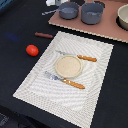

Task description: Place the fish, sausage, and tomato into the frying pan.

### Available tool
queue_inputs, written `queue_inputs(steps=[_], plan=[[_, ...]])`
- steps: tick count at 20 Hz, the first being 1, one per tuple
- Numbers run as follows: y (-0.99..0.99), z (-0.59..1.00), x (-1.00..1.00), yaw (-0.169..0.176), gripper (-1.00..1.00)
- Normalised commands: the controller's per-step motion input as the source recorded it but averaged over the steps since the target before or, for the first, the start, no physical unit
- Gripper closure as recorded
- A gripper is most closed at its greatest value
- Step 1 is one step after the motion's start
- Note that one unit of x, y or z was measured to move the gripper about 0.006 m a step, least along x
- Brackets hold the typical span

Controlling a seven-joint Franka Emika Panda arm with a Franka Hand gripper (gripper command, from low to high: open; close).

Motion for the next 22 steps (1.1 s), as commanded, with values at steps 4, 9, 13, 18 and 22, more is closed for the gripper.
queue_inputs(steps=[4,9,13,18,22], plan=[[1.00,-0.34,0.00,0.000,1.00],[0.99,-0.32,0.00,0.000,1.00],[0.74,-0.22,0.02,0.001,1.00],[0.40,-0.29,0.02,0.000,1.00],[0.48,-0.28,0.05,0.000,1.00]])
